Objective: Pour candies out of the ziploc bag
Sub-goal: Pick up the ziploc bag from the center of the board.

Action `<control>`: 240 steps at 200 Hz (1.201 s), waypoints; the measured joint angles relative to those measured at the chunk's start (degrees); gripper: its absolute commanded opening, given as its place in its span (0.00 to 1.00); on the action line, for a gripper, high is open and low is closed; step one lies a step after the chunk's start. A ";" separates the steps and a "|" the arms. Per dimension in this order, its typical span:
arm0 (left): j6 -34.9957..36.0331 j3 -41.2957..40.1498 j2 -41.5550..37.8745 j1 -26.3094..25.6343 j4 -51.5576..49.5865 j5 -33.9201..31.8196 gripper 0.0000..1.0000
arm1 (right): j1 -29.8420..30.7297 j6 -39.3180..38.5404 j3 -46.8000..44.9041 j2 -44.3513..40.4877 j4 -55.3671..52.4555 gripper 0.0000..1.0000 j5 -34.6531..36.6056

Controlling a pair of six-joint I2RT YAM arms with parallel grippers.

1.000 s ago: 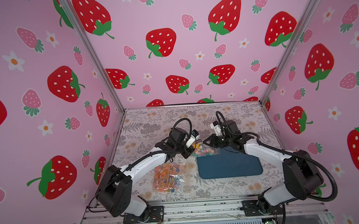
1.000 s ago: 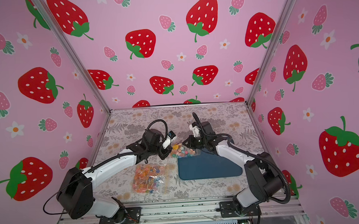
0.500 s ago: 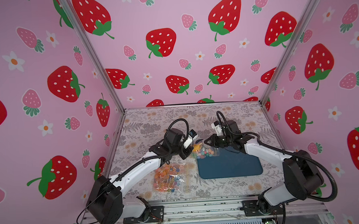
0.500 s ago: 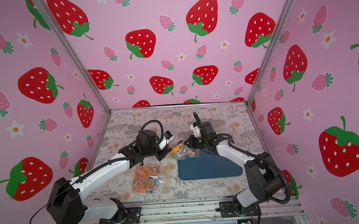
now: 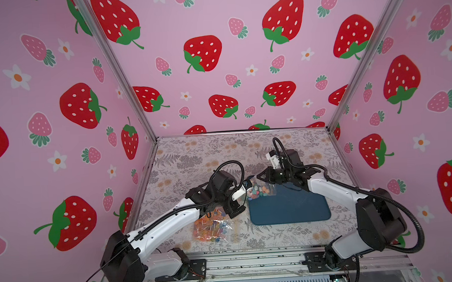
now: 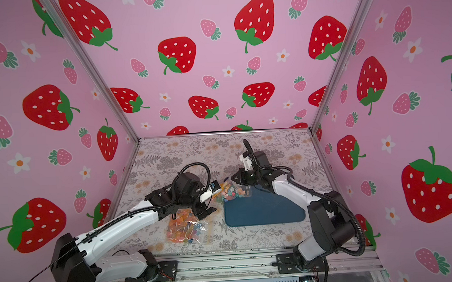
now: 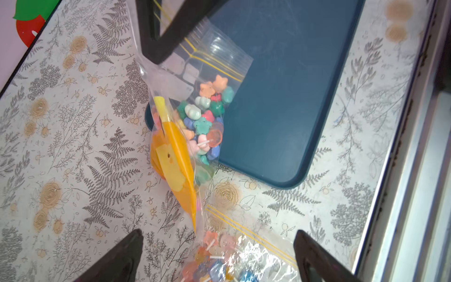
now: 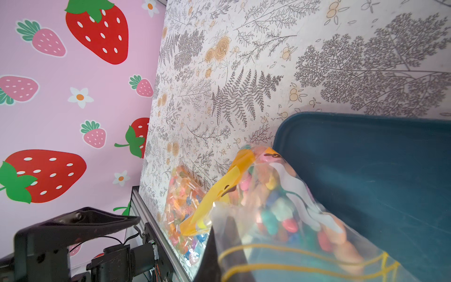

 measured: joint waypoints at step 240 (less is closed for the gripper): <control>1.18 -1.84 13.55 0.61 11.87 -10.64 0.00 | -0.46 0.07 0.85 1.03 -0.04 0.00 -0.81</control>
